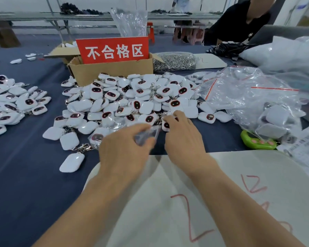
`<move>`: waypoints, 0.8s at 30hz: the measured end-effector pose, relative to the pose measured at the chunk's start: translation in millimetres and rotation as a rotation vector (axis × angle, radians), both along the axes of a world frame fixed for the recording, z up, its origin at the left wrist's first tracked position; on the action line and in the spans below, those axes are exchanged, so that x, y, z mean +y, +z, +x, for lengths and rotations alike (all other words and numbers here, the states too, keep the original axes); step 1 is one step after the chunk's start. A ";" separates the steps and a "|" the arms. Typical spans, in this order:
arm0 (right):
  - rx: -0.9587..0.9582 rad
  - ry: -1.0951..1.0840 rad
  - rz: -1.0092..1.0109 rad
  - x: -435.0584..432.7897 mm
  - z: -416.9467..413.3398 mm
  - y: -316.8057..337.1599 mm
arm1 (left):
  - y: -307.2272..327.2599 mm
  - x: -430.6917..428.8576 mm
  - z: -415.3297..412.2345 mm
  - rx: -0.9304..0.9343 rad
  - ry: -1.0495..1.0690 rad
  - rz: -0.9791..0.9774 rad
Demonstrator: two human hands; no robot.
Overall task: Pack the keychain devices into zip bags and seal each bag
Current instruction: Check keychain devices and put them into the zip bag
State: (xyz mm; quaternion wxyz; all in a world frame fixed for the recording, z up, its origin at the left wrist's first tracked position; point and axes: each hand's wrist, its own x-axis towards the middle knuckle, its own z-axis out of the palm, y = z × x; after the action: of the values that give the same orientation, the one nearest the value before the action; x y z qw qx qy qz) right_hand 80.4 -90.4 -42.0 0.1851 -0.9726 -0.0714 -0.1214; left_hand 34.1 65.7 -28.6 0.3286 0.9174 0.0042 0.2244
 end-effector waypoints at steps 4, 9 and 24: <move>-0.041 -0.122 -0.036 -6.9 1.7 0.3 | -8.4 -15.5 -3.6 0.018 -0.063 0.159; 0.044 -0.109 0.000 -24.0 -0.9 1.1 | -11.2 -15.5 -4.8 -0.260 -0.137 0.310; 0.130 -0.217 0.921 -28.7 -37.8 9.6 | -13.6 -48.8 1.7 0.110 -0.355 -0.216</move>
State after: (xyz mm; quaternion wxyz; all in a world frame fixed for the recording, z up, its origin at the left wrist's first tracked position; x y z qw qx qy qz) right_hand 42.6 -119.1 -32.4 0.5873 -0.7967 0.1033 -0.0981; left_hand 35.9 17.0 -42.2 0.4586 0.8742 -0.1153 0.1108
